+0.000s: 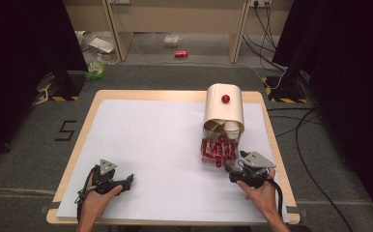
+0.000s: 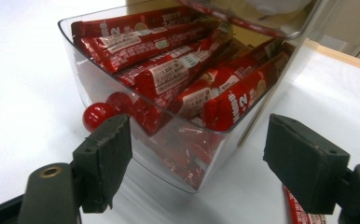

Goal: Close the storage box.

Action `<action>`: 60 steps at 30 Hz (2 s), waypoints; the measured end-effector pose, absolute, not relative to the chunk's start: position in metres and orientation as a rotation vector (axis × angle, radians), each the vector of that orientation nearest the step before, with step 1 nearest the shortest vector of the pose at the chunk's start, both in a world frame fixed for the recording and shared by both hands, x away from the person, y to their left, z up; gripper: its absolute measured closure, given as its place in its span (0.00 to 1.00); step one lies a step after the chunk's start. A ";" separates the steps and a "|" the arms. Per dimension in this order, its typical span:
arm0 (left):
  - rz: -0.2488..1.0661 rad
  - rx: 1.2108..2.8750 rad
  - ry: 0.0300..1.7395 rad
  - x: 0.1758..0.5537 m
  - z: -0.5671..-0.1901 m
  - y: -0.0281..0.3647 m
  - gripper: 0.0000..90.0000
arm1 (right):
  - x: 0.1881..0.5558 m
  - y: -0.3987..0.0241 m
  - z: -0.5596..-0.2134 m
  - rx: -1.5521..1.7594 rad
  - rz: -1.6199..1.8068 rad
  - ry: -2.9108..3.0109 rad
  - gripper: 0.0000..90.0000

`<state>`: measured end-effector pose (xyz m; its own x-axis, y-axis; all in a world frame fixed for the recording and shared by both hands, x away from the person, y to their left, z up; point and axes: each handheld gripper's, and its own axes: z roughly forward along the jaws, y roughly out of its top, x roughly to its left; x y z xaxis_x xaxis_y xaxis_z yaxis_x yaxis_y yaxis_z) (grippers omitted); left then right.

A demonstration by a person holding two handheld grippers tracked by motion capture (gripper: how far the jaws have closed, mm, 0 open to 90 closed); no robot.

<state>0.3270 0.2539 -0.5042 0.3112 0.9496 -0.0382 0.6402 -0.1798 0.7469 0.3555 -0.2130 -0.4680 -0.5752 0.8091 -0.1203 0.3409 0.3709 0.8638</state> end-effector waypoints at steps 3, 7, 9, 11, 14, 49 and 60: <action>0.588 1.908 1.408 0.327 -0.504 0.254 0.14 | 0.358 -0.214 -0.468 1.001 1.138 2.087 0.25; 0.588 1.909 1.408 0.327 -0.504 0.254 0.14 | 0.360 -0.213 -0.468 1.003 1.138 2.075 0.24; 0.588 1.909 1.408 0.327 -0.504 0.254 0.14 | 0.361 -0.213 -0.468 1.012 1.141 2.075 0.24; 0.589 1.910 1.408 0.327 -0.504 0.254 0.14 | 0.363 -0.213 -0.468 1.018 1.144 2.075 0.24; 0.588 1.909 1.408 0.327 -0.504 0.254 0.14 | 0.365 -0.213 -0.469 1.020 1.143 2.069 0.24; 0.588 1.910 1.408 0.327 -0.504 0.254 0.14 | 0.380 -0.215 -0.470 1.047 1.138 2.026 0.25; 0.589 1.911 1.408 0.327 -0.504 0.254 0.14 | 0.384 -0.216 -0.470 1.068 1.149 2.013 0.27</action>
